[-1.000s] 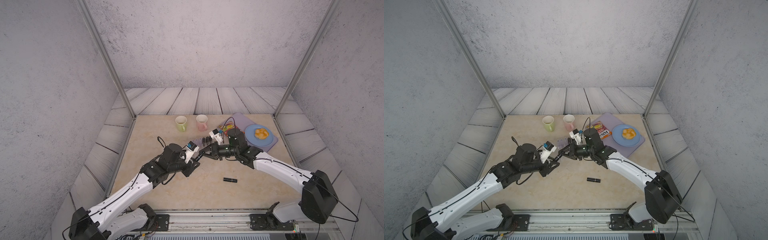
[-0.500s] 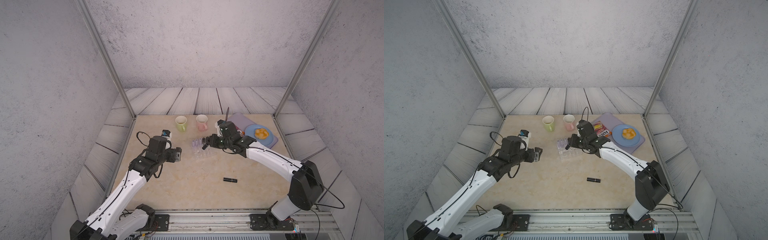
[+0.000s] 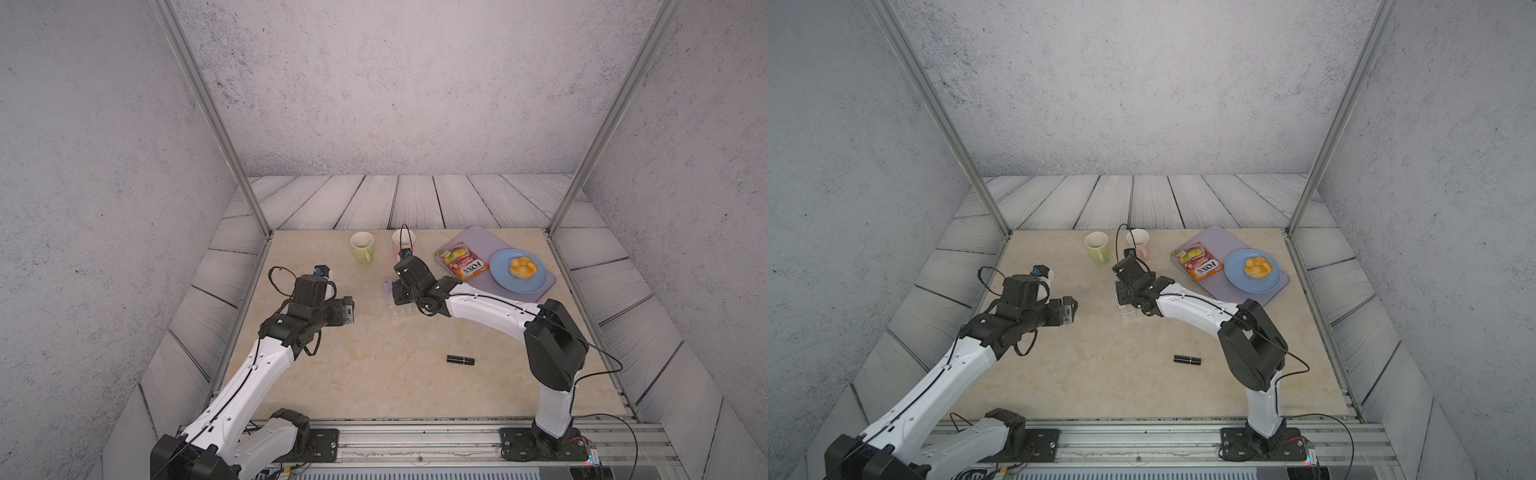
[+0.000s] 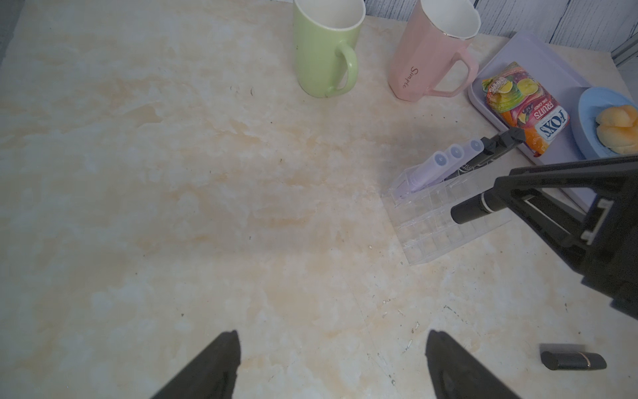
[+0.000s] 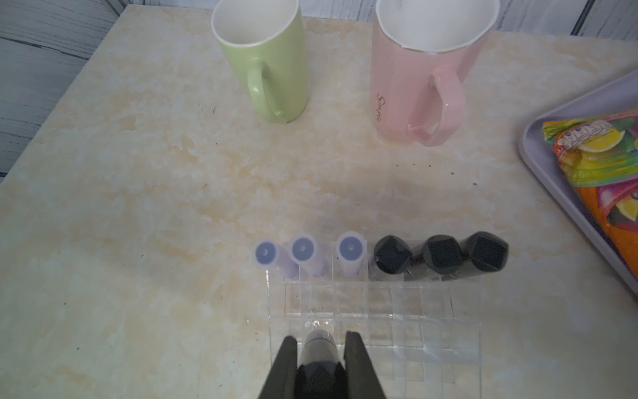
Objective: Arrange the lipsticks in the organizer
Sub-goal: Place the lipstick in the storage box.
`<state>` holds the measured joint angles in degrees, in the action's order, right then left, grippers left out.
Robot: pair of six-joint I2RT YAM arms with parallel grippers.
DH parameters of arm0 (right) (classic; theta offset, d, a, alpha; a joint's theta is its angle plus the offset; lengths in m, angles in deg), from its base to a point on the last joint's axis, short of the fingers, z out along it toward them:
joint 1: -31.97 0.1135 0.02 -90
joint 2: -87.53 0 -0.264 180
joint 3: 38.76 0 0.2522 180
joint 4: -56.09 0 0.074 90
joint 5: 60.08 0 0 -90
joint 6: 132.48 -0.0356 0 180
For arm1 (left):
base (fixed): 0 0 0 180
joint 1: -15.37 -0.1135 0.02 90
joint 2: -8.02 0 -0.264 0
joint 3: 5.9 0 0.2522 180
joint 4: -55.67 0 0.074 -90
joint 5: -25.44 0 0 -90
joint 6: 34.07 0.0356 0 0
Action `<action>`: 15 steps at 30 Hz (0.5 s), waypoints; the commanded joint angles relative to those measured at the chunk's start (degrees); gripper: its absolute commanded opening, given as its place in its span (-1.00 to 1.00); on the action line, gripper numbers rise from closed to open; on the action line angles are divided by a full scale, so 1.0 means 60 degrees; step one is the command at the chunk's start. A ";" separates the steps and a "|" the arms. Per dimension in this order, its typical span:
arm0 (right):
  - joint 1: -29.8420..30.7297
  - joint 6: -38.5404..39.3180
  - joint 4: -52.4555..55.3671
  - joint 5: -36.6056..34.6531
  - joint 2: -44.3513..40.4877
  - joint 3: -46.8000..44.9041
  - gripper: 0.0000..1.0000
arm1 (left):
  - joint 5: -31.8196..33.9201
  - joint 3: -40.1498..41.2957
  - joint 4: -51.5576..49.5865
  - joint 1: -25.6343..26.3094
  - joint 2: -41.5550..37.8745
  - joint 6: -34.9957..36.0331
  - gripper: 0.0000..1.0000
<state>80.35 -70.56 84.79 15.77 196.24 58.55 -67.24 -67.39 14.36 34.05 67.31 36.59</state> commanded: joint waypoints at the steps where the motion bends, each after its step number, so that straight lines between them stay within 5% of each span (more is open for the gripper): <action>1: 0.0092 0.0356 -0.0355 -0.0365 0.0197 0.0339 -1.00 | -0.0151 0.0117 0.0172 -0.0117 0.0050 -0.0103 0.80; 15: 0.0330 0.0532 -0.0822 -0.0283 0.0863 0.0633 -1.00 | -0.0435 0.0146 0.0332 -0.0286 0.0110 -0.0184 0.78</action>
<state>82.05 -68.07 80.07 14.87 200.19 61.11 -69.30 -67.15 15.52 32.98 67.83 35.92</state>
